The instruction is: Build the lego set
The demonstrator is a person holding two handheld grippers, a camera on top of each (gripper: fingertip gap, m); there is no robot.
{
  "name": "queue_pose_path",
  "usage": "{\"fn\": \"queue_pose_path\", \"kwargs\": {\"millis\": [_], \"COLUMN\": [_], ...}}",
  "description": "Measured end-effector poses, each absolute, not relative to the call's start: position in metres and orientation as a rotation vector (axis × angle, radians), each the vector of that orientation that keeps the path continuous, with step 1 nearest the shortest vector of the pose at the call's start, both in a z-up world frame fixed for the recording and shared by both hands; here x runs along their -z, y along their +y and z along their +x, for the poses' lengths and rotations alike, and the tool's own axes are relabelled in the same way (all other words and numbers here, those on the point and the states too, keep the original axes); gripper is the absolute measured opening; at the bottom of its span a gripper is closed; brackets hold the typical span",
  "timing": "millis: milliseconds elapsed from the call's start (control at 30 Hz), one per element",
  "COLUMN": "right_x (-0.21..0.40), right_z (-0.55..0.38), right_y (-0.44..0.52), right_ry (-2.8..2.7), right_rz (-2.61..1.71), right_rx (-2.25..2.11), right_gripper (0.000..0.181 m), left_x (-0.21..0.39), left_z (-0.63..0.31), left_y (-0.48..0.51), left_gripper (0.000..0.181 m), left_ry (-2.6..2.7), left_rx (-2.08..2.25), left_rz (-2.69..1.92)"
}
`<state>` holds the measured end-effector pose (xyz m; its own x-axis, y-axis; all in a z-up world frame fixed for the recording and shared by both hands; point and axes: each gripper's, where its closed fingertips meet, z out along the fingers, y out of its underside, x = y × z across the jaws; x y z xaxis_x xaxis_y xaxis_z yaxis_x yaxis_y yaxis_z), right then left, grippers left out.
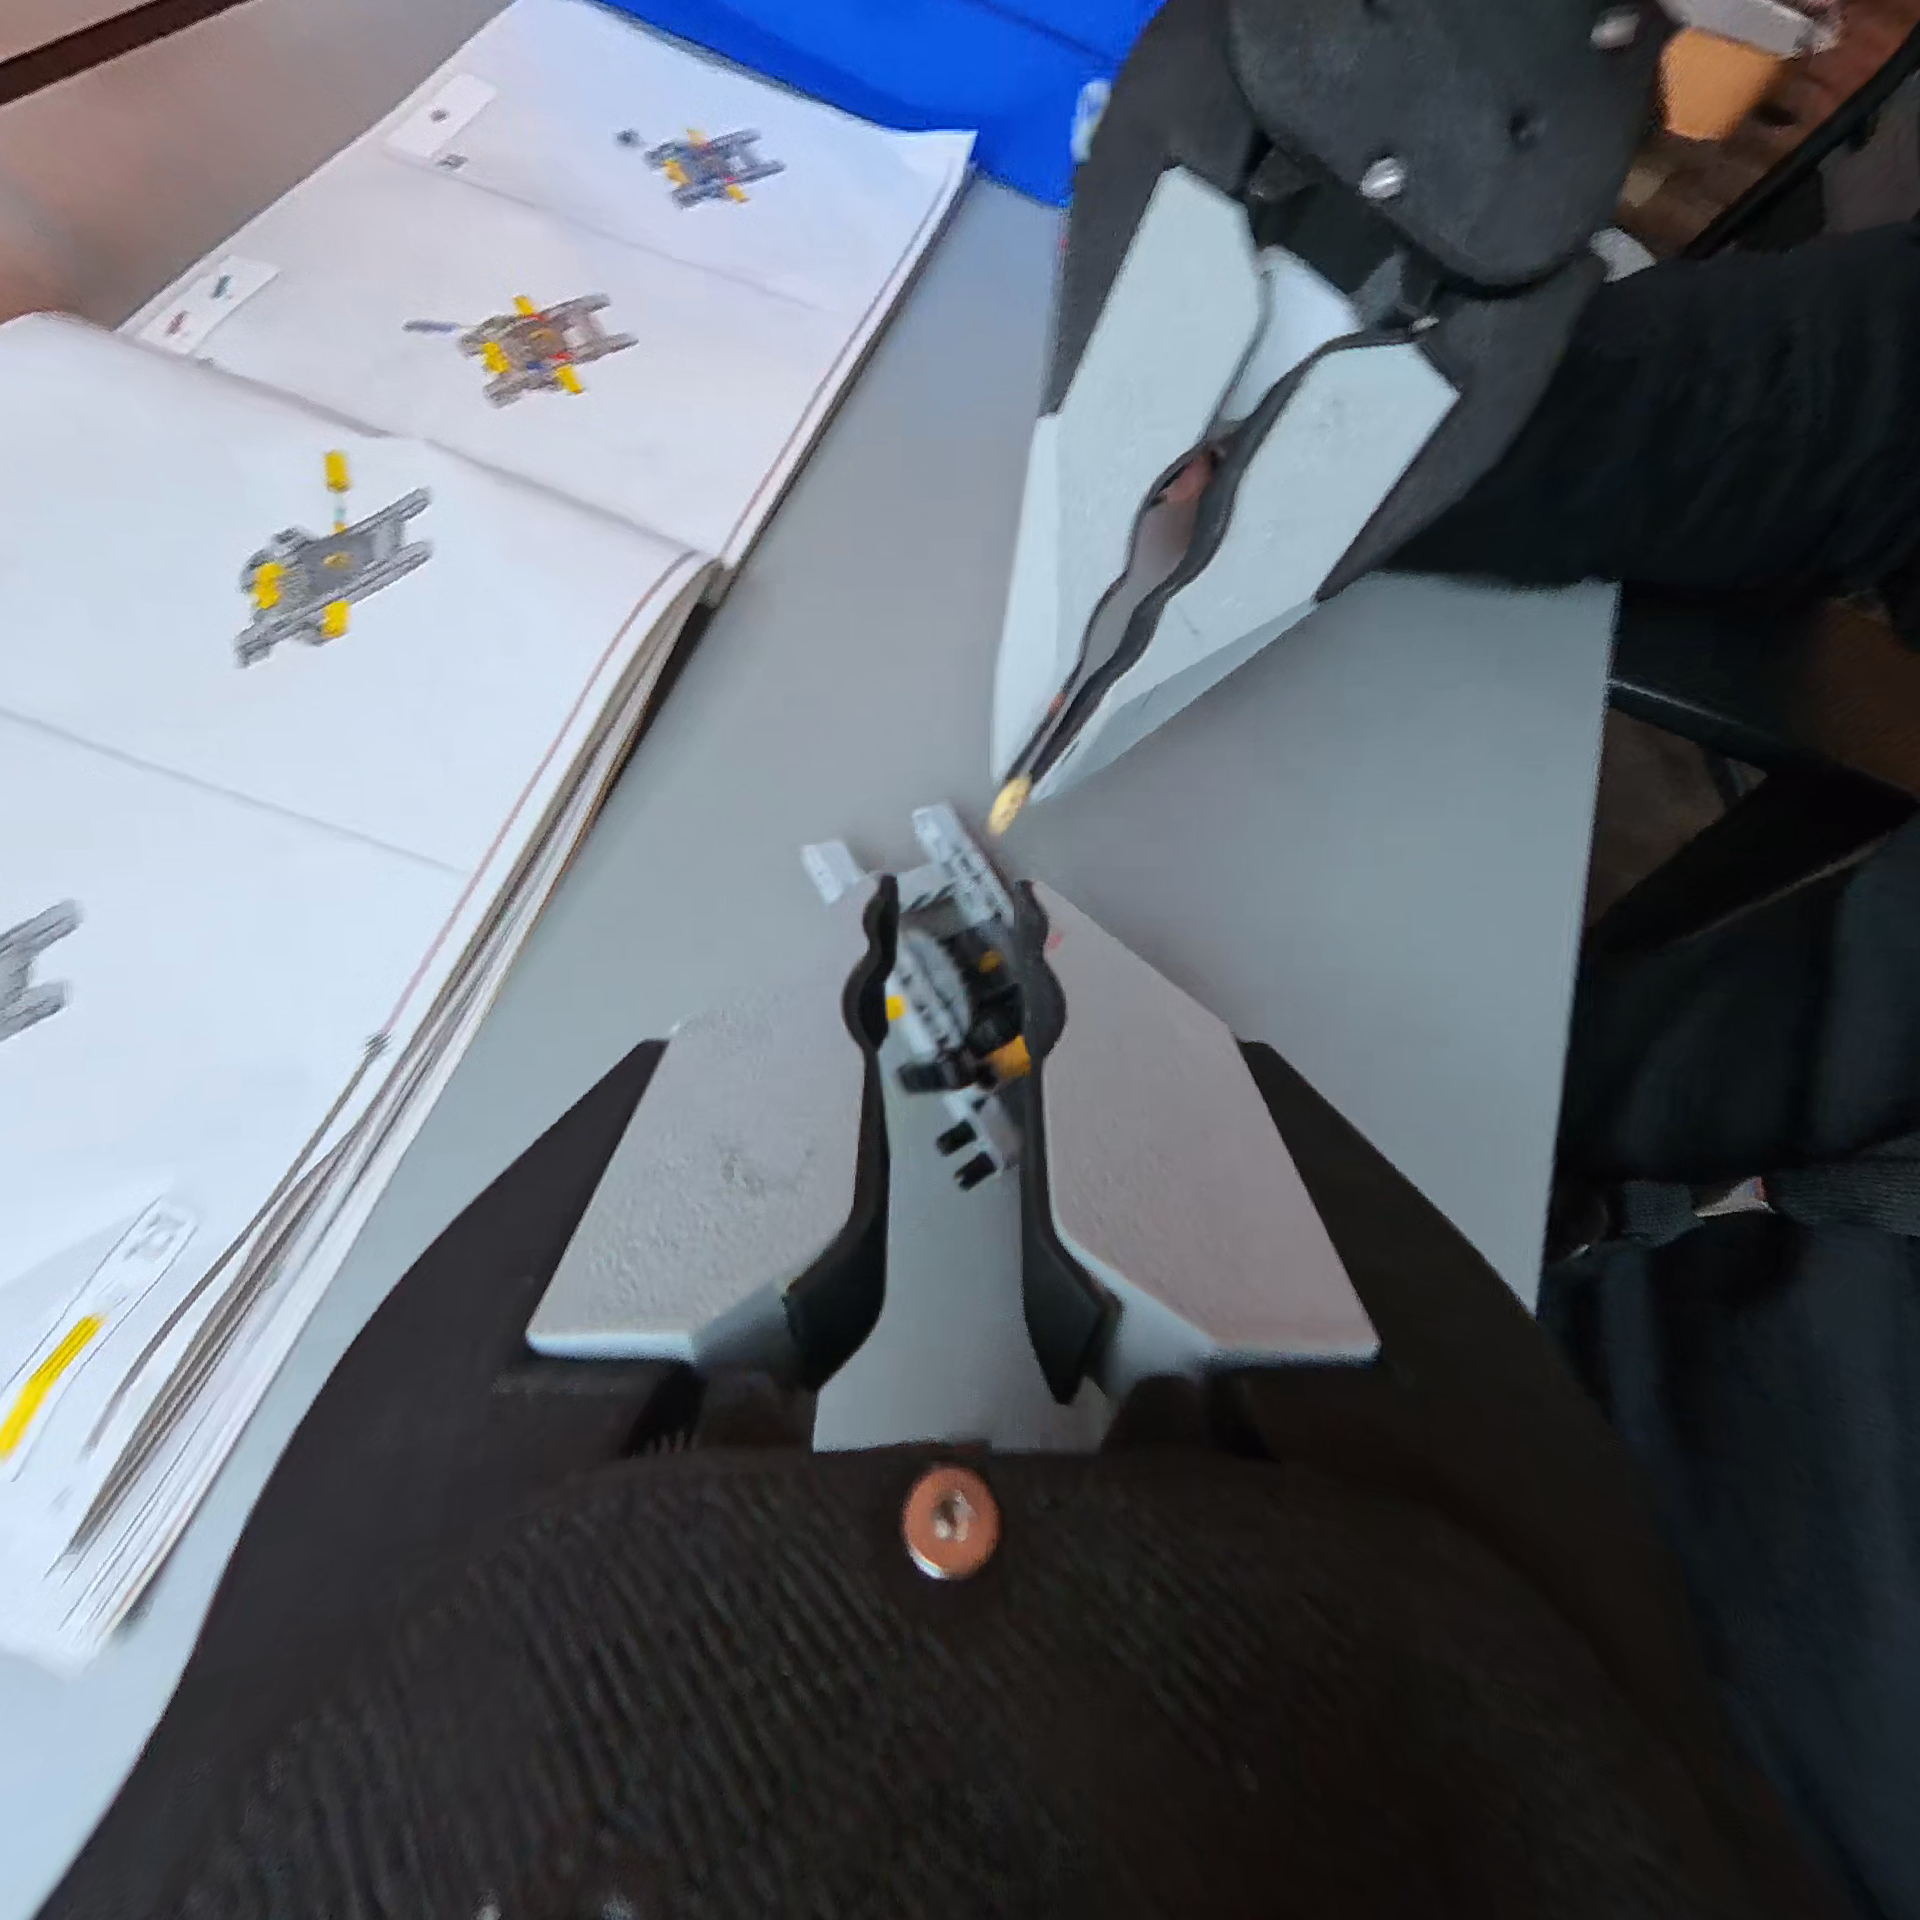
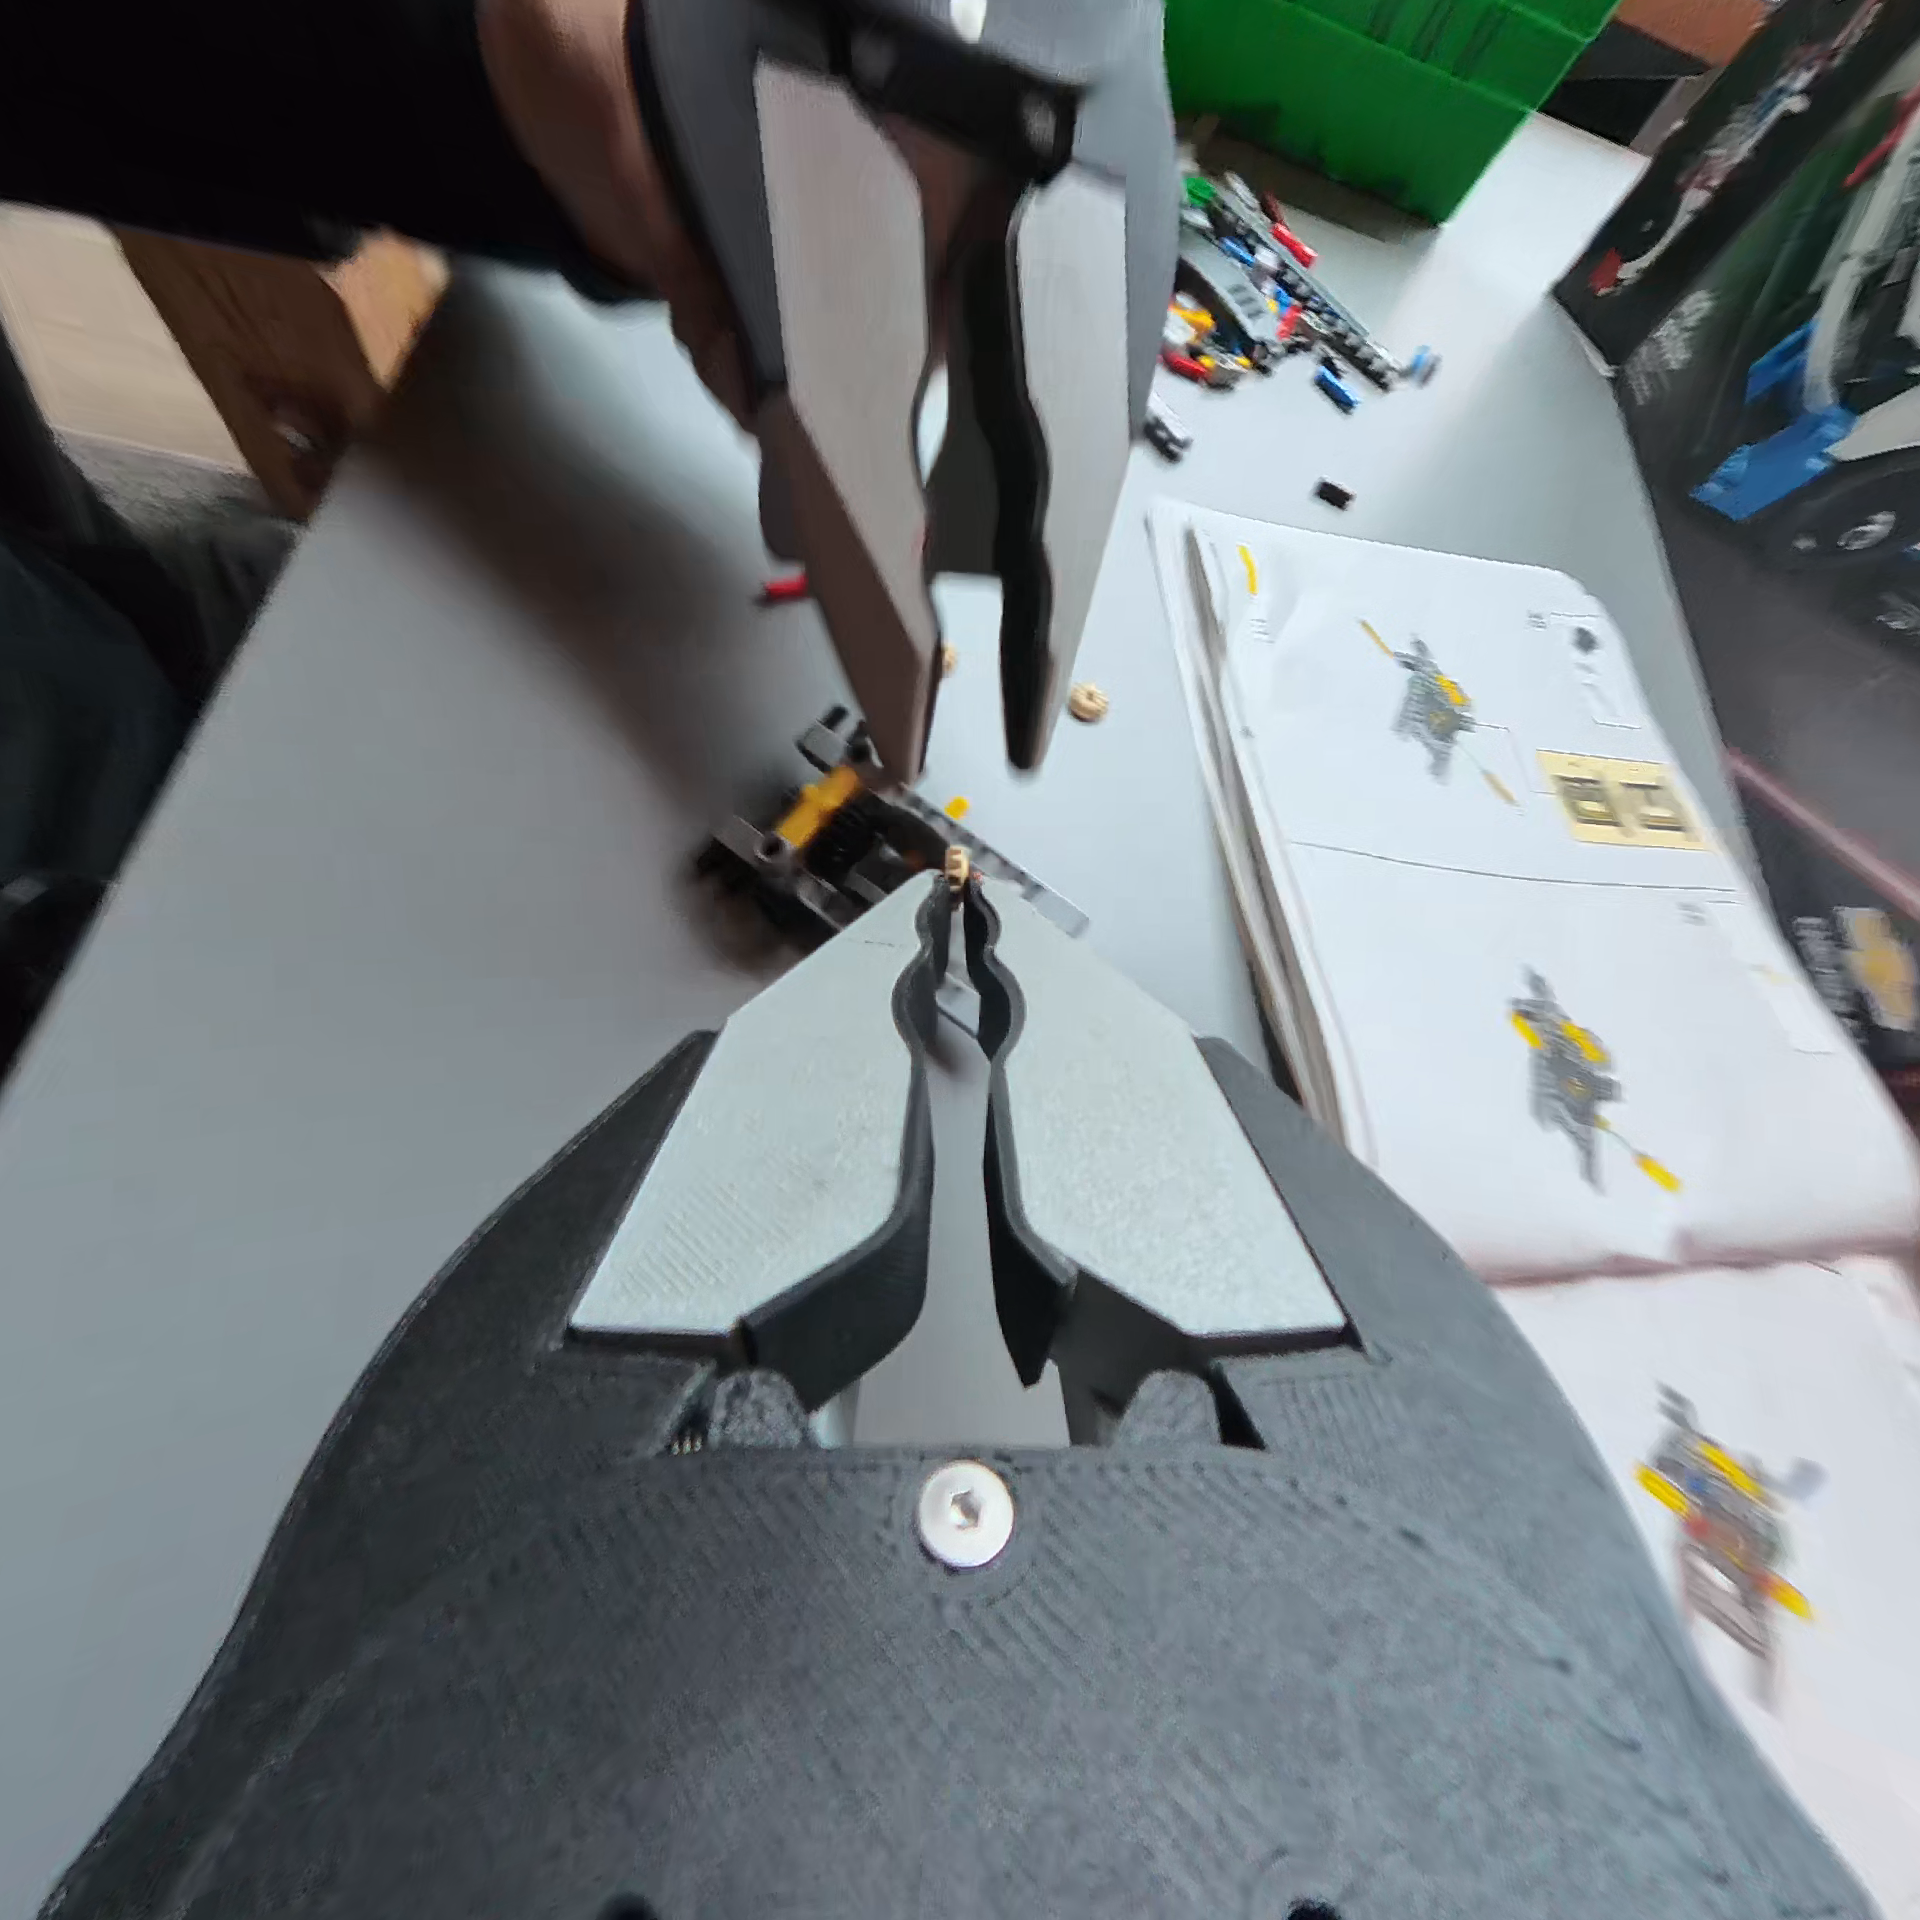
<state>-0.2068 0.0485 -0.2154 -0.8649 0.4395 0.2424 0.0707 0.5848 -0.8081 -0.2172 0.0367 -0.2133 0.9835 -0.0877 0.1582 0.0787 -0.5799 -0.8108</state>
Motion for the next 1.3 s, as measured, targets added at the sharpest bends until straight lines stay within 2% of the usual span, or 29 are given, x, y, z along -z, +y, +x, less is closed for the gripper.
{"fn": "queue_pose_path", "kwargs": {"millis": [167, 300, 433, 667, 1300], "right_x": [0.223, 0.224, 0.219, 0.225, 0.244], "right_z": [-0.208, -0.21, -0.207, -0.201, -0.21], "right_y": [0.05, 0.046, 0.036, 0.031, 0.029], "right_ry": [-2.413, -2.415, -2.447, -2.495, -2.486], "right_rz": [-0.253, -0.048, 0.113, 0.346, 0.487], "right_rx": [-1.024, -0.885, -0.903, -0.876, -0.739], "right_gripper": [0.0, 0.0, 0.0, 0.0, 0.0], "left_x": [0.224, 0.223, 0.23, 0.259, 0.259], "left_z": [-0.232, -0.249, -0.239, -0.236, -0.218], "left_y": [0.022, 0.014, 0.009, 0.016, 0.014], "left_gripper": [0.026, 0.009, 0.013, 0.012, 0.011], "left_ry": [-0.103, -0.031, 0.091, 0.273, 0.455], "left_rx": [0.333, 0.307, 0.526, 0.607, 0.915], "left_rz": [-2.295, -2.308, -2.33, -2.422, -2.336]}}
